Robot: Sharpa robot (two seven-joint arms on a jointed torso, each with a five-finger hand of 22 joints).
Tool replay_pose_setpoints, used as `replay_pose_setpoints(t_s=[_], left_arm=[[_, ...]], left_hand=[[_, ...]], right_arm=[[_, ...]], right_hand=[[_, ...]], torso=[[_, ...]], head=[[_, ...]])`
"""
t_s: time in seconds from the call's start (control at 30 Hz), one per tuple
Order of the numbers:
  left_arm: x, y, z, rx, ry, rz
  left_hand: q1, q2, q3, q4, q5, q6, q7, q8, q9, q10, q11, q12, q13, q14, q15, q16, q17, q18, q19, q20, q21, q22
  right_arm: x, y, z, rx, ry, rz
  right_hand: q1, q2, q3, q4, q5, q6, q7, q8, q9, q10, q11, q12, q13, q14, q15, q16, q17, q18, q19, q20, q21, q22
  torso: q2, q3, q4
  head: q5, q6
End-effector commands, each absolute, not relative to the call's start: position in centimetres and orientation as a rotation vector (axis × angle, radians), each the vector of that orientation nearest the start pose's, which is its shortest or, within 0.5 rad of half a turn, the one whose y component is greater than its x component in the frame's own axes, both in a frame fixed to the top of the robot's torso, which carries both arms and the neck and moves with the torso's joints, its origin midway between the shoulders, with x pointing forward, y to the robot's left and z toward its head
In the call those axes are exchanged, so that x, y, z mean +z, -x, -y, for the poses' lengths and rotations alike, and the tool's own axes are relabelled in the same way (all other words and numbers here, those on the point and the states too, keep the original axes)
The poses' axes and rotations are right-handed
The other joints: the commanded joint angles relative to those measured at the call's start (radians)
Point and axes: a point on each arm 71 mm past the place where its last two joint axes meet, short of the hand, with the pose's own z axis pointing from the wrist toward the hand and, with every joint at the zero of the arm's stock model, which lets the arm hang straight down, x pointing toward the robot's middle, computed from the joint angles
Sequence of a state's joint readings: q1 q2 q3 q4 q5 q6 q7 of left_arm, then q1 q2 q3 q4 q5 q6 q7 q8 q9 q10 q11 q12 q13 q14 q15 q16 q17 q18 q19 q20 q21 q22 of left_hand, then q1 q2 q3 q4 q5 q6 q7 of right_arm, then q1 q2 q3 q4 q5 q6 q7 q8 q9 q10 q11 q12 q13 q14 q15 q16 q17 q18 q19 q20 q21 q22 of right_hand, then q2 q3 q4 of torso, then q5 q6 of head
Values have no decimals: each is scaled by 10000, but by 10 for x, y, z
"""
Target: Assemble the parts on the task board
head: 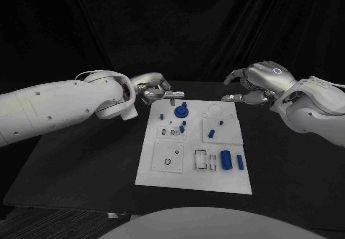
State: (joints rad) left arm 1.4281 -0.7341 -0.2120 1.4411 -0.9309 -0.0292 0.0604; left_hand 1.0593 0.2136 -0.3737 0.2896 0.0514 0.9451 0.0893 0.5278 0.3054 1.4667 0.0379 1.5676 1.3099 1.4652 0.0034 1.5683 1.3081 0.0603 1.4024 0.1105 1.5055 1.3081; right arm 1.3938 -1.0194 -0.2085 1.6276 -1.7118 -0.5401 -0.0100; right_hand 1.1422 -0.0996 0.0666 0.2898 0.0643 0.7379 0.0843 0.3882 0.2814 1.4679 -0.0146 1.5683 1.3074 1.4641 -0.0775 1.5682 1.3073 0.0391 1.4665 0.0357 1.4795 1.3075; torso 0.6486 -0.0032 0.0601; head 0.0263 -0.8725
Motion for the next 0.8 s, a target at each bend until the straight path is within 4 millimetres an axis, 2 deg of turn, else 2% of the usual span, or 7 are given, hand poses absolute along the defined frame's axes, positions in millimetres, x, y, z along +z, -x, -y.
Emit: replay_pose_setpoints(t_s=[0.03,0.17,0.23,0.3,0.37,0.53,0.8], left_arm=[[-168,-509,-154,-7203,-1040,-21703],[-173,-512,-141,-6227,-1371,-22550],[-175,-512,-136,-5851,-1495,-22841],[-176,-513,-133,-5602,-1575,-23018],[-177,-514,-129,-5294,-1663,-23216],[-181,-515,-120,-4396,-1916,-23779],[-186,-520,-109,-3273,-2099,-24274]], left_hand=[[105,114,126,-71,14,290,-119,199,365,1041,-171,32,2609,1056,-183,25,2627,-208,214,-97,103,1145],[401,161,411,-217,123,477,-248,195,692,1041,-307,32,2609,1056,-322,25,2627,-227,304,-236,137,1241],[517,164,553,-294,244,445,-257,13,767,1041,-334,32,2609,1056,-364,25,2627,-237,352,-287,149,1286],[555,163,607,-325,296,443,-259,-69,788,1041,-341,32,2609,1056,-377,25,2627,-245,385,-302,158,1317],[616,166,711,-382,425,503,-273,-202,829,1041,-358,32,2609,1056,-399,25,2627,-262,459,-326,179,1383],[616,152,873,-437,614,826,-361,-322,996,1041,-437,32,2609,1056,-471,25,2627,-280,555,-390,199,1460],[642,152,1134,-579,834,1108,-481,-439,1282,1041,-559,32,2609,1056,-595,25,2627,-294,645,-507,204,1516]], right_arm=[[-133,-461,253,5234,4189,-13135],[-140,-458,257,5215,4082,-13329],[-142,-456,259,5209,4033,-13390],[-143,-455,260,5201,3997,-13422],[-145,-453,262,5183,3956,-13461],[-149,-450,266,5138,3870,-13583],[-155,-447,271,5056,3768,-13799]], right_hand=[[27,137,57,6,51,108,6,55,14,1029,69,25,2634,1067,84,26,2635,-173,647,62,62,2348],[51,159,64,1,72,134,10,63,13,1029,72,25,2634,1067,86,26,2635,-173,646,63,61,2348],[59,165,67,-1,77,141,11,65,13,1029,73,25,2634,1067,87,26,2635,-173,647,63,64,2349],[94,193,77,-8,93,159,16,67,8,1029,77,25,2634,1067,89,26,2635,-176,652,64,75,2352],[110,209,83,-11,100,164,18,66,6,1029,78,25,2634,1067,90,26,2635,-176,653,65,76,2352],[132,234,91,-14,109,170,19,64,2,1029,80,25,2634,1067,91,26,2635,-178,657,66,86,2355],[147,259,98,-15,116,178,20,64,-1,1029,82,25,2634,1067,91,26,2635,-181,663,67,99,2359]], torso=[[-138,242,-258],[-235,386,-400],[-260,422,-414],[-336,544,-508],[-360,606,-571],[-372,635,-607],[-374,628,-636]], head=[[87,-2],[94,-2],[79,-2],[145,-2],[211,-2],[263,-2],[229,-2]])
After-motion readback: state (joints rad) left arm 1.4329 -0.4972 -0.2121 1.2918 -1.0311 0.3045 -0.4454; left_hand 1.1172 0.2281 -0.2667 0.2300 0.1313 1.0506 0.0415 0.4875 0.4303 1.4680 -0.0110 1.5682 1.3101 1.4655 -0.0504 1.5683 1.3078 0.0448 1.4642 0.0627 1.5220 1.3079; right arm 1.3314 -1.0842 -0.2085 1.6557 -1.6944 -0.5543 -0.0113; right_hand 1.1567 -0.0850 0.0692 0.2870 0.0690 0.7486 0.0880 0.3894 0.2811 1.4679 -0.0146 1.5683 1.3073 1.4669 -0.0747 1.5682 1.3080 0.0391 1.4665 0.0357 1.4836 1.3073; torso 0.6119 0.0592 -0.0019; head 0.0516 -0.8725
